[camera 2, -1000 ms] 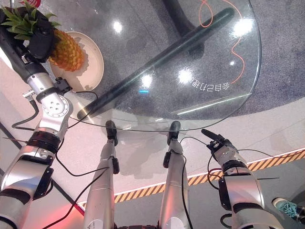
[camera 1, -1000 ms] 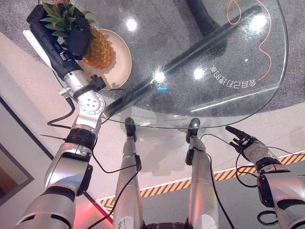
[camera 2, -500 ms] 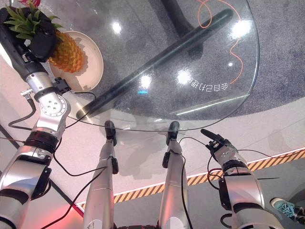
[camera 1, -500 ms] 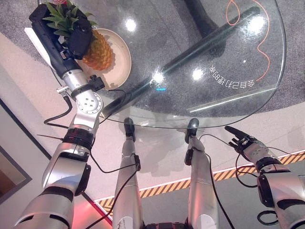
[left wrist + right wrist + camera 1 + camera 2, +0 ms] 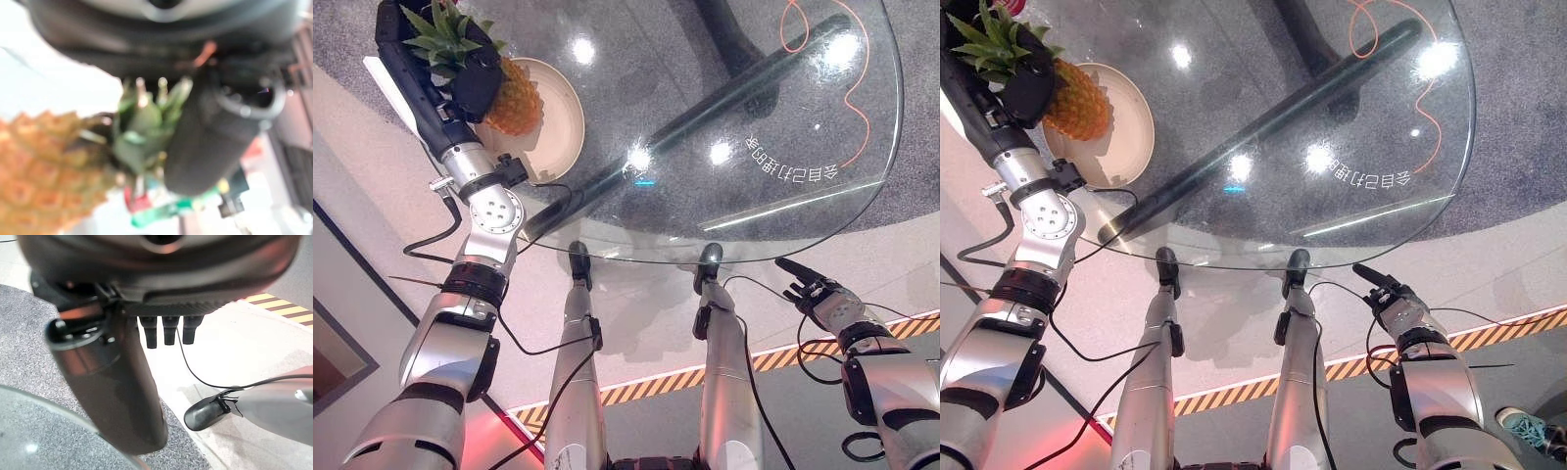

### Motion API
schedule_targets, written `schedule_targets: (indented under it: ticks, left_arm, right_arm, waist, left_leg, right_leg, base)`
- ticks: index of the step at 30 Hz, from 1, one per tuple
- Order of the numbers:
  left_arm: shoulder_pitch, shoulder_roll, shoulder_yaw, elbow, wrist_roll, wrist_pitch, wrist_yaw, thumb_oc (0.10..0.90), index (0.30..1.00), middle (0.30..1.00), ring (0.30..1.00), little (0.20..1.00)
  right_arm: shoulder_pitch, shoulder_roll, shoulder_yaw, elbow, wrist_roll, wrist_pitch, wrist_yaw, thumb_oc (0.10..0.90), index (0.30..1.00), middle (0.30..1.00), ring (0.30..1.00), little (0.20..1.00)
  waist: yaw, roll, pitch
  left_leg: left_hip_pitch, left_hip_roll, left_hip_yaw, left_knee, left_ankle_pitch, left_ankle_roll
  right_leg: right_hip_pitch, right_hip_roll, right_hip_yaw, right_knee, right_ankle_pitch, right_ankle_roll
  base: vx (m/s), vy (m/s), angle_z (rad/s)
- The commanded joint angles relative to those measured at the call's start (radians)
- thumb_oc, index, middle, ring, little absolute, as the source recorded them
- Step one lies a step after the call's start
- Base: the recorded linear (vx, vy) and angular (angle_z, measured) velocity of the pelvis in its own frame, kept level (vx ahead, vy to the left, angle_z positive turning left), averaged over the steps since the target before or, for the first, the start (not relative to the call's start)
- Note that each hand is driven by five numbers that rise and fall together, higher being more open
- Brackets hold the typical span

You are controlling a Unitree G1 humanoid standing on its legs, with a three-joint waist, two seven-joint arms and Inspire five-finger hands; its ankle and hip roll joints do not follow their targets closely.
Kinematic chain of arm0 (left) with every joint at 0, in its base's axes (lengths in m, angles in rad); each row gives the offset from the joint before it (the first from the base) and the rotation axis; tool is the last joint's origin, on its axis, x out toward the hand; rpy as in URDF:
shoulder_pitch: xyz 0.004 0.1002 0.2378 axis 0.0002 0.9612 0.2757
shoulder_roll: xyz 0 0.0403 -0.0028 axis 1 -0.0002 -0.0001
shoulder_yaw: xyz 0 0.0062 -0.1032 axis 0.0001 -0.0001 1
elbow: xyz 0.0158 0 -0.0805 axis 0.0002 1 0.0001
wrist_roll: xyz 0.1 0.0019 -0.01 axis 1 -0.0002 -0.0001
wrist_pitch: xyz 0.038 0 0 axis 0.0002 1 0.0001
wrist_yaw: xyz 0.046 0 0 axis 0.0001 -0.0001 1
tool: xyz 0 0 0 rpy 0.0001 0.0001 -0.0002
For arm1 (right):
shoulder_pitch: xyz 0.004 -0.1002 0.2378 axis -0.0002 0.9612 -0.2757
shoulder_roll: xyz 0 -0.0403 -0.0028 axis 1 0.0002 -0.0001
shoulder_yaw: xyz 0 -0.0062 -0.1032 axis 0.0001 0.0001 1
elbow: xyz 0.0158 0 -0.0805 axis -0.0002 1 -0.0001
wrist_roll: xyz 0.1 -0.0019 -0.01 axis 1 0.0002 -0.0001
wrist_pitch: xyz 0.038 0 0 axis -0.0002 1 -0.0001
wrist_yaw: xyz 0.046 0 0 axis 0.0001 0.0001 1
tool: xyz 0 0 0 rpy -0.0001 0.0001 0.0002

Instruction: Pick up the fruit to the plate

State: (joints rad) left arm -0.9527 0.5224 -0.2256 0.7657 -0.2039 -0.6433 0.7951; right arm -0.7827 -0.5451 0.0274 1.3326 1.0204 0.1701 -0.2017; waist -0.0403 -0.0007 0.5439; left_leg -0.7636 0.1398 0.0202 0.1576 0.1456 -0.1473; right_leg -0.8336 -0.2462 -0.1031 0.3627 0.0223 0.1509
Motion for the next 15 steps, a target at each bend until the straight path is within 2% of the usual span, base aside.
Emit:
schedule_targets:
  ticks: [1,8,15]
  left_arm:
    - [-0.110,0.069,0.047,-0.046,0.021,-0.107,0.009,0.493,0.636,0.636,0.636,0.593]
    - [-0.100,0.068,0.052,-0.067,0.022,-0.116,-0.001,0.484,0.629,0.629,0.629,0.584]
    - [-0.083,0.059,0.059,-0.089,0.023,-0.136,-0.008,0.525,0.665,0.665,0.665,0.625]
  right_arm:
    - [0.063,-0.056,0.016,0.027,-0.020,-0.015,-0.044,0.800,0.900,0.900,0.900,0.900]
    - [0.063,-0.055,0.013,0.024,-0.022,-0.019,-0.049,0.800,0.900,0.900,0.900,0.900]
    - [0.065,-0.054,0.008,0.024,-0.019,-0.029,-0.057,0.800,0.900,0.900,0.900,0.900]
  waist:
    - [0.029,-0.039,-0.024]
    - [0.033,-0.040,-0.024]
    - [0.036,-0.038,-0.024]
  left_leg:
    - [-0.024,-0.028,0.010,0.115,-0.121,0.023]
    - [-0.021,-0.026,0.011,0.114,-0.121,0.023]
    - [-0.033,-0.031,0.008,0.118,-0.117,0.027]
  right_leg:
    - [0.035,0.057,-0.037,-0.081,0.028,-0.024]
    - [0.040,0.054,-0.043,-0.082,0.029,-0.022]
    - [0.027,0.051,-0.044,-0.081,0.038,-0.023]
  base:
    - [0.00,0.000,0.00]
    - [0.00,0.000,0.00]
    - [0.00,0.000,0.00]
